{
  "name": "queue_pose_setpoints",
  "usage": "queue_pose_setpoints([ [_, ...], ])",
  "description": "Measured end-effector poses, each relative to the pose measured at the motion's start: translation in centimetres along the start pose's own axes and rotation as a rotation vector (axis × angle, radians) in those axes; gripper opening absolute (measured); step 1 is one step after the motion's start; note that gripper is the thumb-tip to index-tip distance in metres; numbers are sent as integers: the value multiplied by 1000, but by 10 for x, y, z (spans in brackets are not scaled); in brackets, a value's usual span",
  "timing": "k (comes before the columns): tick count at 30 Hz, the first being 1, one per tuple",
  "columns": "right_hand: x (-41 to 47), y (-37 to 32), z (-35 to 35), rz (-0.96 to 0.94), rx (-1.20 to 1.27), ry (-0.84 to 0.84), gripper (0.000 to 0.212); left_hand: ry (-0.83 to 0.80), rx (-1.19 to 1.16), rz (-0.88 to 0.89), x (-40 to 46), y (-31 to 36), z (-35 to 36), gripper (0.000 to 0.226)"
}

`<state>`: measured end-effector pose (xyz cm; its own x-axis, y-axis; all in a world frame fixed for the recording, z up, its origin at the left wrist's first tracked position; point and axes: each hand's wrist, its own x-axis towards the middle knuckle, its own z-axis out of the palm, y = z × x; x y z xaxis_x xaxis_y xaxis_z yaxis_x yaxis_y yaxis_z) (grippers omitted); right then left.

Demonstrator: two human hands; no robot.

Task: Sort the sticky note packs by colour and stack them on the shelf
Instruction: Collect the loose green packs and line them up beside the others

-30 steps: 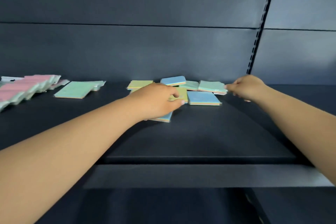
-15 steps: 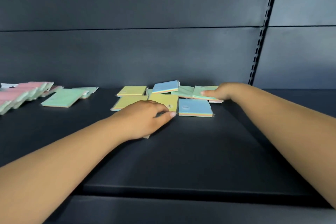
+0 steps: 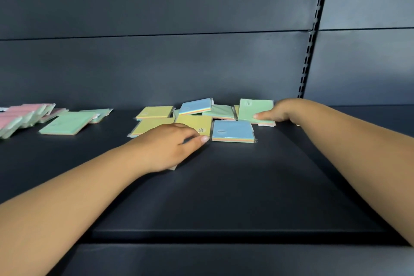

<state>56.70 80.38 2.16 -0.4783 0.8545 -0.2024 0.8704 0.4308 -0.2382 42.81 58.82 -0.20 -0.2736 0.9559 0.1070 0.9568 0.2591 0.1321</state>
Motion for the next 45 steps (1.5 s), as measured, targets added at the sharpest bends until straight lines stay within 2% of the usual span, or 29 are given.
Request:
queue_pose_setpoints([
  [2, 0, 4, -1, -4, 94, 25, 57, 4, 10, -4, 1, 1, 0, 53],
  [4, 1, 7, -3, -11, 233, 24, 30, 10, 28, -4, 2, 3, -2, 53],
  [5, -1, 5, -4, -5, 266, 30, 24, 10, 39, -8, 3, 5, -4, 52],
  [9, -7, -6, 0, 11, 72, 17, 59, -13, 64, -28, 20, 11, -15, 40],
  [10, -6, -9, 3, 9, 93, 30, 66, -18, 53, -35, 25, 12, -17, 36],
  [12, -4, -7, 6, -10, 169, 34, 64, -20, 48, -41, 38, 14, -20, 35],
  [14, 3, 3, 3, -23, 423, 47, 45, -4, 71, -41, 53, 15, -22, 36],
  [16, 8, 17, -1, -13, 711, 152, 15, 30, 68, -44, 72, 16, -24, 41],
  [19, 12, 34, -13, -19, 1110, 285, 25, 45, -12, -51, 103, 16, -24, 35],
  [21, 12, 40, -18, -42, 1250, 321, 23, 14, -32, -44, 125, 14, -22, 36],
  [27, 14, 40, -18, -94, 1284, 388, 4, -186, 151, -12, 173, 13, -10, 57],
  [32, 12, 41, -19, -102, 1280, 408, 19, -405, 305, -76, 184, 18, -19, 66],
  [35, 10, 39, -20, -103, 1259, 411, 19, -475, 240, -111, 187, 15, -22, 64],
  [39, 7, 34, -21, -113, 1255, 392, 5, -392, 68, -95, 188, 11, -25, 56],
  [43, 7, 31, -21, -116, 1226, 395, 22, -252, -149, -80, 181, 7, -37, 43],
  [45, 5, 30, -21, -117, 1226, 391, 24, -152, -257, -81, 174, 4, -43, 32],
])
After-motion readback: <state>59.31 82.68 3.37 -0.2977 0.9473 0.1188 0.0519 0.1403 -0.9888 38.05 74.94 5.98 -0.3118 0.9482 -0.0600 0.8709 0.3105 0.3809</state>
